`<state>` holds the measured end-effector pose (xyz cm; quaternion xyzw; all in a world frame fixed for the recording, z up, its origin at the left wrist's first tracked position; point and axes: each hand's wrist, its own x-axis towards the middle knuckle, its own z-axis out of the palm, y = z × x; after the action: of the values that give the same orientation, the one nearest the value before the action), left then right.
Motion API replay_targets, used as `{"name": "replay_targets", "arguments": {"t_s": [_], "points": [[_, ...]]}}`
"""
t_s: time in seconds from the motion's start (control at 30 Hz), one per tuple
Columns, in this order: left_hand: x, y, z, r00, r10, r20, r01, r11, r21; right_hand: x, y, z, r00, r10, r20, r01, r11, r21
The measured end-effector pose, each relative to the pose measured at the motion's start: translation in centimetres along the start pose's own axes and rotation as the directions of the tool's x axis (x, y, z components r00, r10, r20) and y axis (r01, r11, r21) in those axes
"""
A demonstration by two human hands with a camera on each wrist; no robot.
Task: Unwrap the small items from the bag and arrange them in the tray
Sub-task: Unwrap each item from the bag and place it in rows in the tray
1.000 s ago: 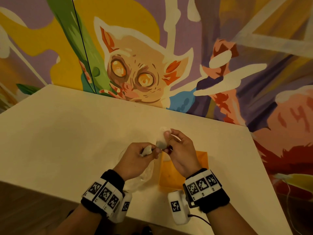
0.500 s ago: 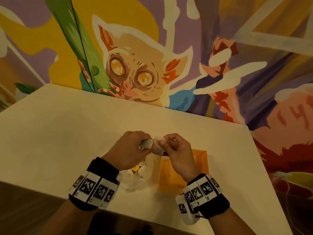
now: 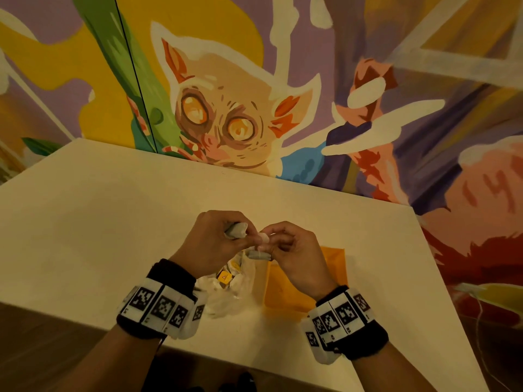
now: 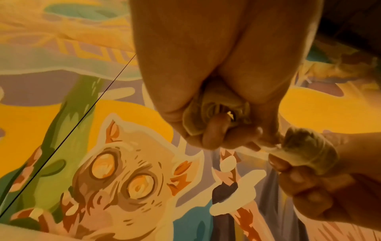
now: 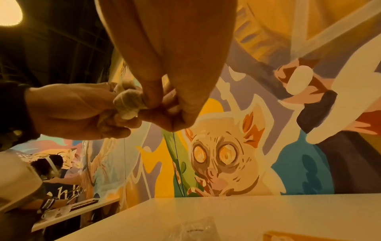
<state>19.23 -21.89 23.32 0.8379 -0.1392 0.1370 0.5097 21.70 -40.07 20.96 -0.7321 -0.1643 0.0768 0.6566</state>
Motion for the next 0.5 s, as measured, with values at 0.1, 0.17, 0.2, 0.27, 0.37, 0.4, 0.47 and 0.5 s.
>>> {"name": "replay_targets", "arguments": {"t_s": [0.1,0.17,0.2,0.27,0.37,0.4,0.47,0.5], "points": [[-0.07,-0.19,0.24,1.000,-0.029,-0.009,0.029,0.998,-0.047,-0.13,-0.05,-0.23,1.000,0.023,0.019,-0.023,1.000,0.013],[-0.15,-0.36,0.45,0.999,-0.037,-0.034,0.034,0.998,-0.061,-0.31,-0.36,-0.30,0.996,0.075,0.055,-0.079,0.994,0.082],[-0.18,-0.41,0.58,0.998,-0.054,-0.043,0.051,0.997,-0.064,-0.40,-0.50,-0.30,0.990,0.117,0.079,-0.126,0.984,0.128],[-0.21,-0.49,0.73,0.993,-0.108,-0.053,0.104,0.992,-0.072,-0.49,-0.63,-0.27,0.978,0.170,0.118,-0.189,0.966,0.176],[-0.16,-0.59,0.80,0.988,-0.141,-0.057,0.139,0.989,-0.045,-0.57,-0.30,-0.25,0.979,0.163,0.126,-0.180,0.974,0.140],[-0.13,-0.67,0.77,0.988,-0.148,-0.045,0.146,0.988,-0.043,-0.63,-0.22,-0.26,0.979,0.157,0.130,-0.175,0.975,0.135],[-0.07,-0.85,0.66,0.984,-0.179,0.005,0.179,0.983,-0.048,-0.77,-0.02,-0.36,0.980,0.152,0.130,-0.169,0.977,0.130],[-0.05,-1.03,0.65,0.981,-0.193,0.032,0.195,0.980,-0.045,-0.82,0.06,-0.42,0.981,0.149,0.127,-0.164,0.980,0.116]]}}
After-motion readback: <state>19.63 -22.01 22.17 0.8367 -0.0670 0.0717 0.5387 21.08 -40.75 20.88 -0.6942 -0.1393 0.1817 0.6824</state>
